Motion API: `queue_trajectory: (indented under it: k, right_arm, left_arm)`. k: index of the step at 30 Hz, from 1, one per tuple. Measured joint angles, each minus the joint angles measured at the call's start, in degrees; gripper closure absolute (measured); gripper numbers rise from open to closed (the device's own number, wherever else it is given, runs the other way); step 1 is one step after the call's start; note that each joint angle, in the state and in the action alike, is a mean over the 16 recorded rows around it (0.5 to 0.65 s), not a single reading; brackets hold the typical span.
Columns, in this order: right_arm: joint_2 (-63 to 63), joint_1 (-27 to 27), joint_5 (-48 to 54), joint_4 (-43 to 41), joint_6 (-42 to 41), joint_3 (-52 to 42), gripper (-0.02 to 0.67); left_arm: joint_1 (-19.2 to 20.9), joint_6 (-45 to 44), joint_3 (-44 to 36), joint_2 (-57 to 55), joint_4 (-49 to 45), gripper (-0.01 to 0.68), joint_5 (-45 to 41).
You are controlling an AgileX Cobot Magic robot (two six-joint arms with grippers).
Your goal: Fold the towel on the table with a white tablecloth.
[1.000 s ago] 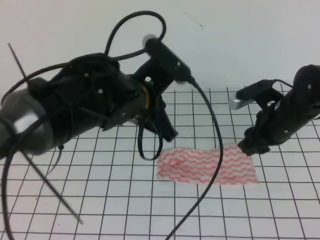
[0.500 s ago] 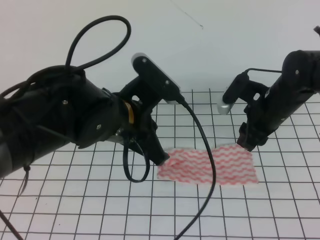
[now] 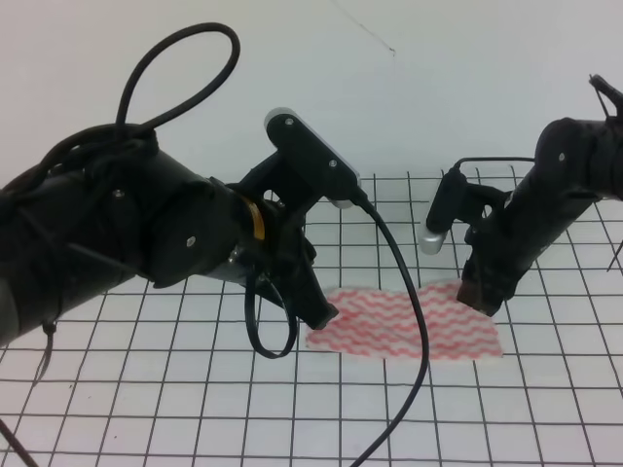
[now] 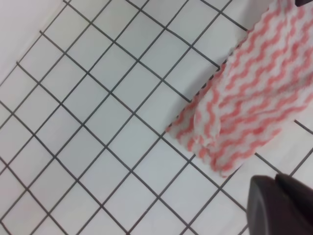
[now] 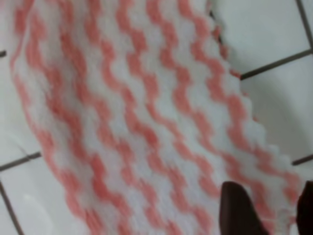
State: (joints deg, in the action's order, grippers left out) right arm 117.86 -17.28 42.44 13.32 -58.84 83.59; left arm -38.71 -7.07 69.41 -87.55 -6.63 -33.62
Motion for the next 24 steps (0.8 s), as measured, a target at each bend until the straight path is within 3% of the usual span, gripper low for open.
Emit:
queue_trajectory:
  k: [10, 14, 18, 24]
  right_arm:
    - [-0.9, 0.0, 2.3, -0.5, 1.0, 0.6, 0.589]
    - [-1.5, 0.0, 1.7, -0.7, 1.2, 0.9, 0.630]
    - [-1.9, 0.0, 0.5, -0.2, 0.4, 1.3, 0.602]
    - [-1.9, 0.1, -0.1, 1.4, -3.4, 1.5, 0.494]
  left_arm:
    - [0.0, 0.0, 0.0, 0.1, -0.3, 0.673, -0.8]
    - [0.1, 0.0, -0.1, 0.7, -0.1, 0.673, -0.9]
    - [0.8, 0.0, -1.1, 2.5, 0.7, 0.673, 0.2]
    - [4.2, -2.5, -4.0, 6.4, 5.0, 0.673, 2.7]
